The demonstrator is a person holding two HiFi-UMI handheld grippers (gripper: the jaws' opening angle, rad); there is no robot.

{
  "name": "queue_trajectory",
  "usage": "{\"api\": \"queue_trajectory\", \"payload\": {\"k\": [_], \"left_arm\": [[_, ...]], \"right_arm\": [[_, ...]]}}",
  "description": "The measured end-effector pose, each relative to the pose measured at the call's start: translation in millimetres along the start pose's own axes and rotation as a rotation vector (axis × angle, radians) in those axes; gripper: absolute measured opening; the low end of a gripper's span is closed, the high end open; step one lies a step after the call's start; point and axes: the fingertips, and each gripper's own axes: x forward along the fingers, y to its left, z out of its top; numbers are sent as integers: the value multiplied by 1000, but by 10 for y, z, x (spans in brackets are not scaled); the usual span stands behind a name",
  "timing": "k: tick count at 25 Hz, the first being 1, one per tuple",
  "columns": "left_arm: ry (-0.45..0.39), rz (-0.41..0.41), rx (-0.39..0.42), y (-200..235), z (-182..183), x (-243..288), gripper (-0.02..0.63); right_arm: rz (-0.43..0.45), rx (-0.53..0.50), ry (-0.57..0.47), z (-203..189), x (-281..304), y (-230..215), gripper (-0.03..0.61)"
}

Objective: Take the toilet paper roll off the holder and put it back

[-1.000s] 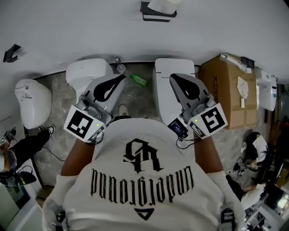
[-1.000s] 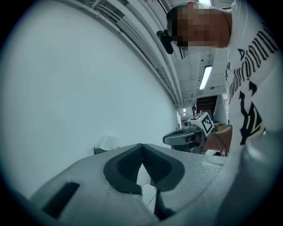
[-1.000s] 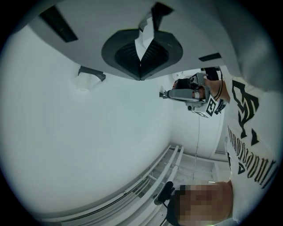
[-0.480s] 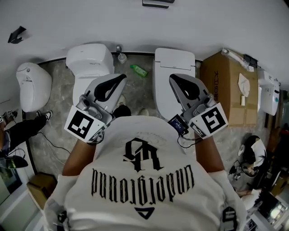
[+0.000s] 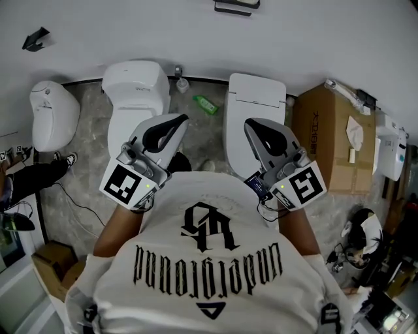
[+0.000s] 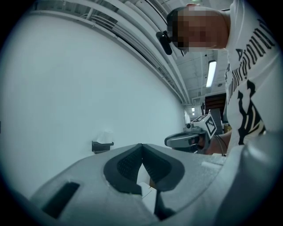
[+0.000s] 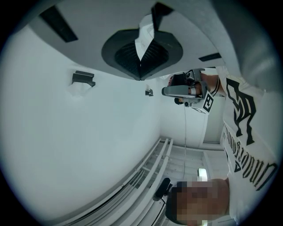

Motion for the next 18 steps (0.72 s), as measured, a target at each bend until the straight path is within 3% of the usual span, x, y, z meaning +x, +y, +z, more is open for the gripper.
{"api": "queue_trajectory", "payload": {"k": [18], "left_arm": [[6, -4, -9, -136, -50, 274, 14]], "right_arm": [[29, -9, -11, -29, -131, -202, 14]]}}
